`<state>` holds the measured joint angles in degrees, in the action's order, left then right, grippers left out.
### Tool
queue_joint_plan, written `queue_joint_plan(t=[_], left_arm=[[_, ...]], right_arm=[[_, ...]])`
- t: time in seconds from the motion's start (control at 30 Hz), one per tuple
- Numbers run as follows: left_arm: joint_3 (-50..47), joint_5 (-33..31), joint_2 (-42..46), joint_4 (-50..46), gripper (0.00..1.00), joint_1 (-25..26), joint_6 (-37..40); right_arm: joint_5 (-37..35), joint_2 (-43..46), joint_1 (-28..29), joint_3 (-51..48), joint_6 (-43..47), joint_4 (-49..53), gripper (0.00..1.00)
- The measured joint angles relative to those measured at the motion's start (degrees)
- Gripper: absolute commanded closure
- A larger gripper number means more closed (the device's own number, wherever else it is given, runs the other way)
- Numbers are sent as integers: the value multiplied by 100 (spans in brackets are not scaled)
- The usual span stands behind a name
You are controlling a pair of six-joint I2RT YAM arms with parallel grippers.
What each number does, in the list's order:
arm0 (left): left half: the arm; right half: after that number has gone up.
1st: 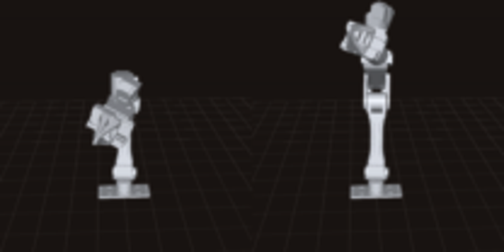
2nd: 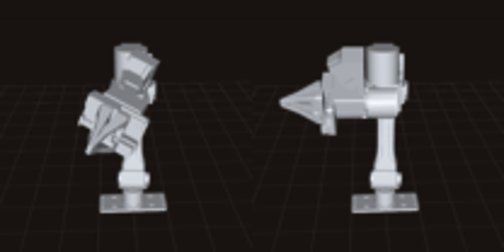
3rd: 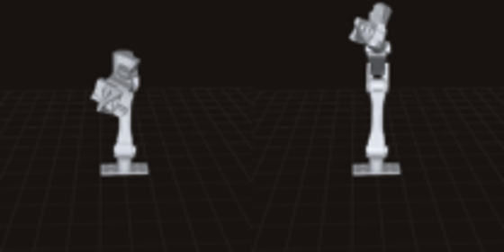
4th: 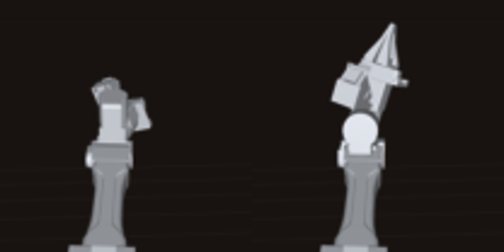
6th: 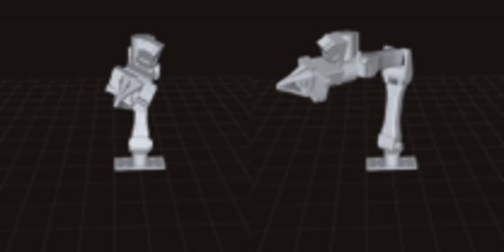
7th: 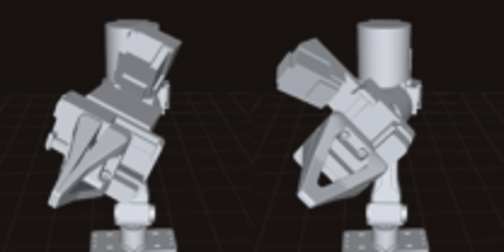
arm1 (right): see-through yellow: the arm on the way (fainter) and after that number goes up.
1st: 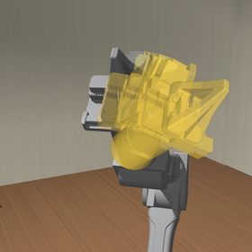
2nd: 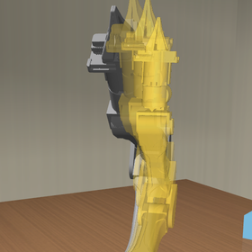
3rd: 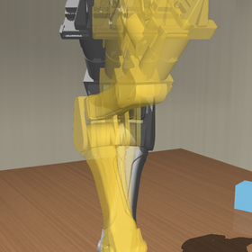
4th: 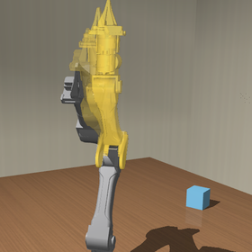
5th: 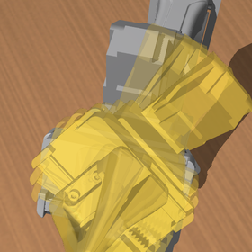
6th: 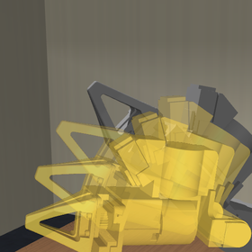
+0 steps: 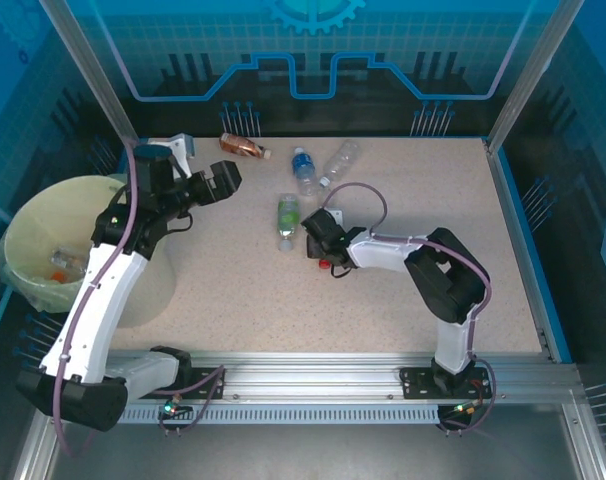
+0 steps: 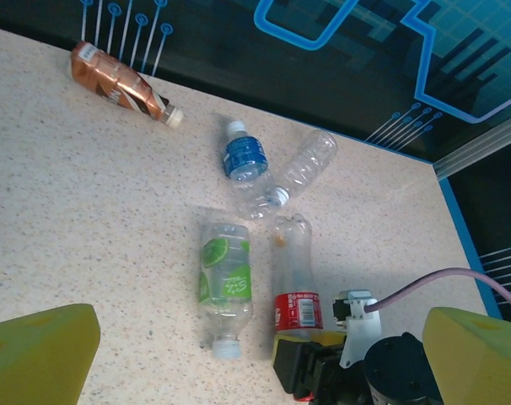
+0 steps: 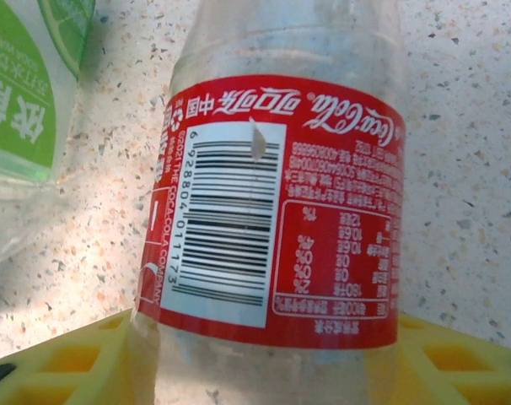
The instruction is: Put the plastic bottles in the bin
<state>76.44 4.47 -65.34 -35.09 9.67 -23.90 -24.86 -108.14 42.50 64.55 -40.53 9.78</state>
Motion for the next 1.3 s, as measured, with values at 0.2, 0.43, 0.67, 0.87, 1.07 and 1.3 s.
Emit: queue_joint_plan(t=[0.2,0.43,0.67,0.87,1.07,1.3], left_arm=[[-214,339,-35,275,1,74,-160],[-562,723,-81,684,1,306,-317],[-844,992,-330,1285,1,763,-522],[-997,1073,-636,1683,1,1054,-769],[-1158,1416,-870,2326,1,1235,-1036],[-1257,1484,-1145,2935,1,1650,-1379]], right_arm=[[256,457,-2,-487,254,-192,59],[660,1082,-7,-905,498,-391,64],[1150,1845,-24,-1298,680,-505,67],[1672,2911,-177,-1832,876,-734,69],[2323,3821,-367,-2162,1130,-1027,69],[3104,4166,-372,-2199,1346,-1429,68]])
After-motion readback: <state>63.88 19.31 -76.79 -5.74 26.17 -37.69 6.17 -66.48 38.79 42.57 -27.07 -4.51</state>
